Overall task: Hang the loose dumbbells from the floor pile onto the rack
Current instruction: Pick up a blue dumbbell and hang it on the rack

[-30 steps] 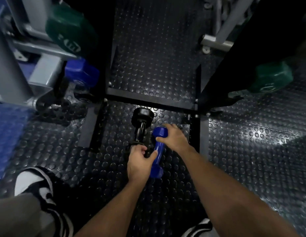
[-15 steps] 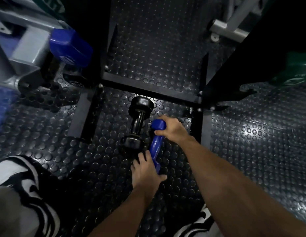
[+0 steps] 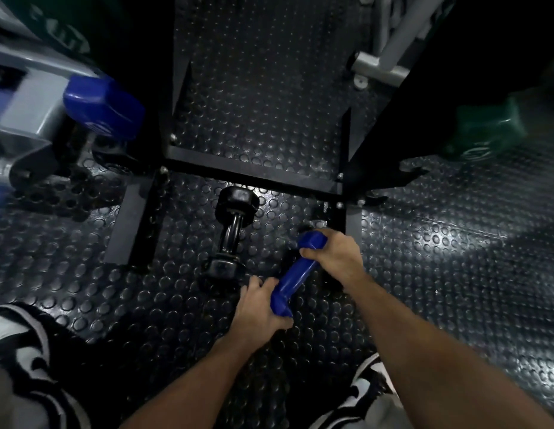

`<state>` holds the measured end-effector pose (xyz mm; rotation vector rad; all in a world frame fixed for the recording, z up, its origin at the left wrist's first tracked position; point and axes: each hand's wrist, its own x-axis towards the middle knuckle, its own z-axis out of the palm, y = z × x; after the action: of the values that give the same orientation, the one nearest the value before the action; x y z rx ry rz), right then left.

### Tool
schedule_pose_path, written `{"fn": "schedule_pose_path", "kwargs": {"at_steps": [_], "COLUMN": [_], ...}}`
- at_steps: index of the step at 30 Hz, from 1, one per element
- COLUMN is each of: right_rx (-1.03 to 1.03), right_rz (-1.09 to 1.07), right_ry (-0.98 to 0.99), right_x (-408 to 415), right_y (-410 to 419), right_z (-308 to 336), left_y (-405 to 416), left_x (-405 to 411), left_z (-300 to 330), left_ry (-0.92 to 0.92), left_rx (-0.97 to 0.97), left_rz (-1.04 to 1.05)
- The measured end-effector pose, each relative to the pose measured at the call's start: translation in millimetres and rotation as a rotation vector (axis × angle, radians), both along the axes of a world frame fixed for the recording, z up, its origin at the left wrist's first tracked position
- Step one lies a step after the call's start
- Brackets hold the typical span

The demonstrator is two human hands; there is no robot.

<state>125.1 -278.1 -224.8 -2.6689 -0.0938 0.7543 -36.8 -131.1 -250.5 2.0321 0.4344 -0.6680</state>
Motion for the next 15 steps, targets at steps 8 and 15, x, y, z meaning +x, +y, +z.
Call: {"fn": "schedule_pose_path", "kwargs": {"at_steps": [8,15], "right_rx": [0.228,1.033], "right_rz": [-0.333,-1.013], "right_ry": [-0.298,0.432], "right_x": [-11.5,-63.9], "right_y": [-41.4,-62.9], "right_z": [98.0,147.6], "left_y": [-2.4,-23.1], "left_x": [34.5,53.6], "left_z": [93.9,168.1], "left_ry": [0.028,-0.009], "left_rx": [-0.545,-0.605], "left_rz": [0.104,0.122]}}
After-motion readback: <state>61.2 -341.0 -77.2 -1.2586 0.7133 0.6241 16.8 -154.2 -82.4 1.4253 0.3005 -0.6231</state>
